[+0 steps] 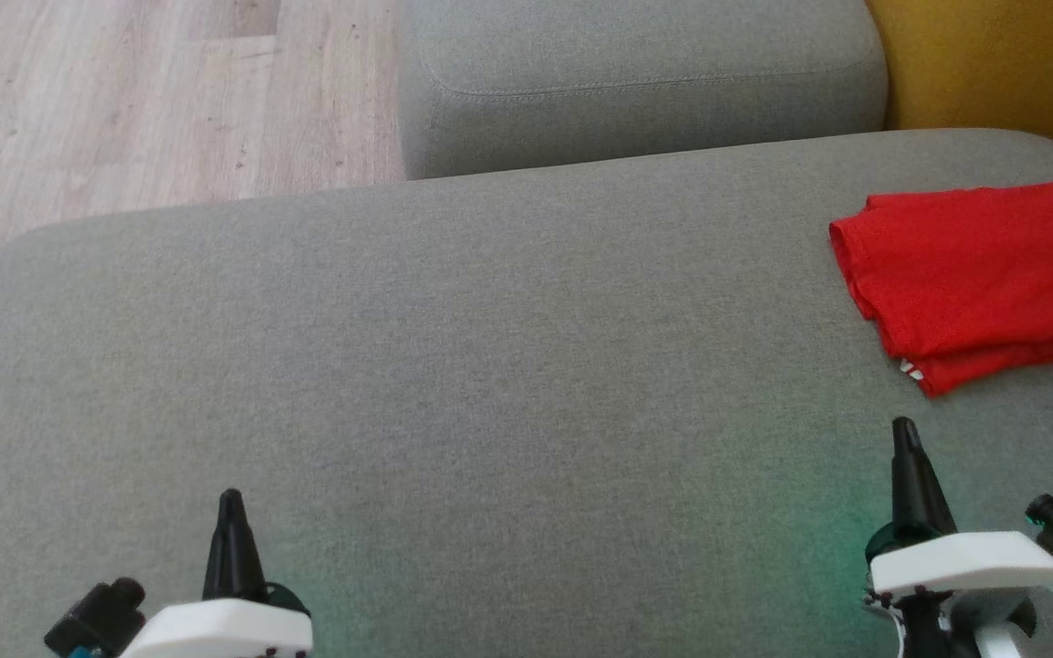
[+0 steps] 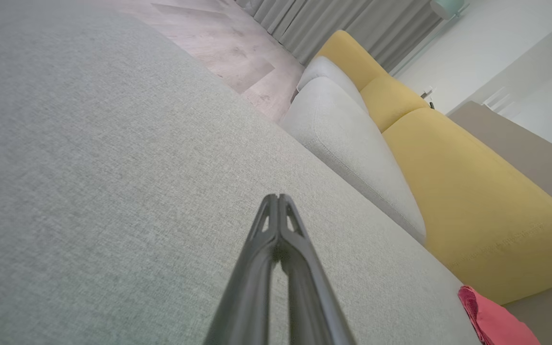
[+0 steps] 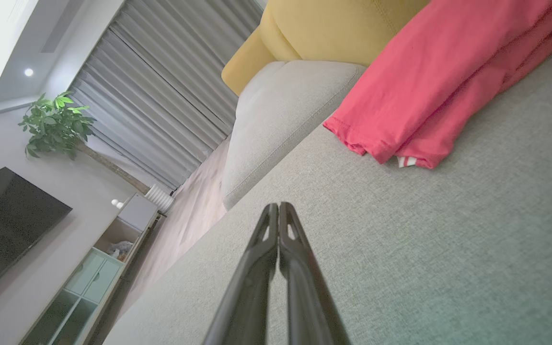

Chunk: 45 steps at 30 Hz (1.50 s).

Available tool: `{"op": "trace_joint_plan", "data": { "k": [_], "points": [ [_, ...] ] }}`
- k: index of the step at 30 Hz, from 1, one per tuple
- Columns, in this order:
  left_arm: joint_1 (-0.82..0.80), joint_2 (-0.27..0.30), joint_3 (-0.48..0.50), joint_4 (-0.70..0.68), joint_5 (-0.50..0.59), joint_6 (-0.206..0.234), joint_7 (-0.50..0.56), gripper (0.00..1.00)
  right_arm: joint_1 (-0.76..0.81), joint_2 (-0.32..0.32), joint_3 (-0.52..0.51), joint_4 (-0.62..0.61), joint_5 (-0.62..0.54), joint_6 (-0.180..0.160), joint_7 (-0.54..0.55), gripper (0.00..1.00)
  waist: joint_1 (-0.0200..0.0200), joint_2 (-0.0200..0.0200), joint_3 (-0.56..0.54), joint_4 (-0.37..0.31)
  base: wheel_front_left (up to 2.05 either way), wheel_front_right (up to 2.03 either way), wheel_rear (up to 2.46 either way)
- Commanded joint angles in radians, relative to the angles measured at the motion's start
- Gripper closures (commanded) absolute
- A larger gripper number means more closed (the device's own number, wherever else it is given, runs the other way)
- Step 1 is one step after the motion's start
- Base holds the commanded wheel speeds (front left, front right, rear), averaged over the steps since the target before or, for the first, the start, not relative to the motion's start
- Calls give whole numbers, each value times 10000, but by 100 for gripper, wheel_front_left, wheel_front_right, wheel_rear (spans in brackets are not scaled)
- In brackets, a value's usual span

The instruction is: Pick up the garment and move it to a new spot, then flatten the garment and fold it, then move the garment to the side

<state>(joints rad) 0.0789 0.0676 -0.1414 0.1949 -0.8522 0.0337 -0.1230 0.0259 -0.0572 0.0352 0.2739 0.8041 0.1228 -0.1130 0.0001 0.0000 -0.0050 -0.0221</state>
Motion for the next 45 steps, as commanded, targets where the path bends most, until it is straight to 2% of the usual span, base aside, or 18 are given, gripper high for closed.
{"op": "trace_joint_plan", "data": {
  "k": [1,45],
  "points": [
    [-567,139,299,-234,-302,-110,78,100,-532,-189,24,-321,342,39,43,100,0,0,2,5,0,0,0],
    [-1383,155,1454,226,-5256,-1102,1313,100,-1030,-211,-692,-318,5548,65,1268,100,-1,0,54,145,0,0,0]
  ]
}}
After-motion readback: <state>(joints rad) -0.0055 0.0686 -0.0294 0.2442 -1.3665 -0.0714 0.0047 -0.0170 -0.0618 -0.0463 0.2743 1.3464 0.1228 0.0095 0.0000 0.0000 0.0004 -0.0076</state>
